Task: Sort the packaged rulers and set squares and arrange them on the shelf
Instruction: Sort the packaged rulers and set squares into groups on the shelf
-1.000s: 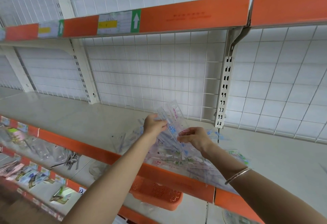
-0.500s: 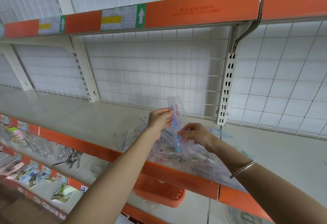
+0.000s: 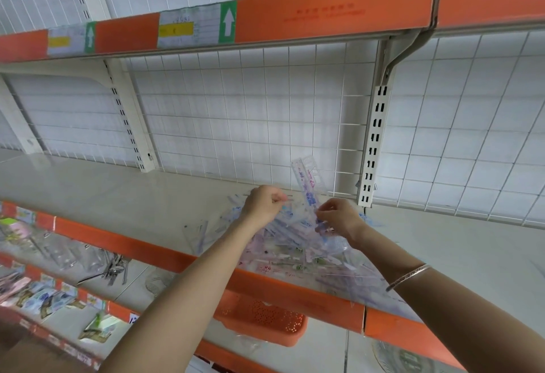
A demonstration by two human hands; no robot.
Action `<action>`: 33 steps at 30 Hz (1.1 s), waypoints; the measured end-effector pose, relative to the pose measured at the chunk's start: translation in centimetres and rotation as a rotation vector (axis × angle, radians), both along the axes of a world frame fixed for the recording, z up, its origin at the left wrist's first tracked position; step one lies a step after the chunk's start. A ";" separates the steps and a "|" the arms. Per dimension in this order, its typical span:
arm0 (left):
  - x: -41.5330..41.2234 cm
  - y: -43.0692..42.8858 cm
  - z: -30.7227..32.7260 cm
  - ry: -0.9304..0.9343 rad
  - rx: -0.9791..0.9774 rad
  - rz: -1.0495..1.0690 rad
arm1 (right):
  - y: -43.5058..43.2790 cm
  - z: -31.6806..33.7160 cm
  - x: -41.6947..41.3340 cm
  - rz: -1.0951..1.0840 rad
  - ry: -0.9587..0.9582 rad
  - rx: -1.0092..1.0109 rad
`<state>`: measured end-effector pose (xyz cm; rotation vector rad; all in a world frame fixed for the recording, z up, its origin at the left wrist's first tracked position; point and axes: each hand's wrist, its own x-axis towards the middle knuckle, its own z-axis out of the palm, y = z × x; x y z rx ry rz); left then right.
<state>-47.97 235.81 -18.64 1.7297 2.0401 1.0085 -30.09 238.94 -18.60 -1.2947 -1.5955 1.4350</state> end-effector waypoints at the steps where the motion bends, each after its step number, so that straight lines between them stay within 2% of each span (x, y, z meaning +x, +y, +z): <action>1: -0.4 -0.1 -0.3 0.163 -0.068 -0.045 | 0.2 0.0 0.1 -0.013 -0.013 -0.005; 4: -1.0 -0.7 -0.6 0.434 -0.271 -0.167 | 0.7 -0.2 0.3 -0.034 -0.086 0.019; 9: -0.5 -1.5 -0.6 0.425 -0.429 -0.295 | 1.2 -0.7 0.4 -0.026 -0.176 0.034; 11: -0.2 -1.8 -0.9 0.503 -0.402 -0.307 | 1.2 -0.9 0.4 -0.023 -0.174 0.017; 16: 0.7 -2.7 -1.8 0.774 -0.200 -0.316 | 1.1 -1.3 0.2 -0.021 -0.146 -0.033; 20: 0.9 -3.4 -1.4 0.894 -0.055 -0.376 | 0.8 -1.2 0.2 -0.014 -0.122 -0.070; 28: 0.7 -3.9 -1.9 0.803 0.108 -0.407 | 0.2 -1.0 0.5 0.009 -0.076 -0.117; 33: 1.2 -3.5 -2.0 0.587 0.325 -0.284 | -0.1 -0.8 0.8 0.027 -0.086 -0.116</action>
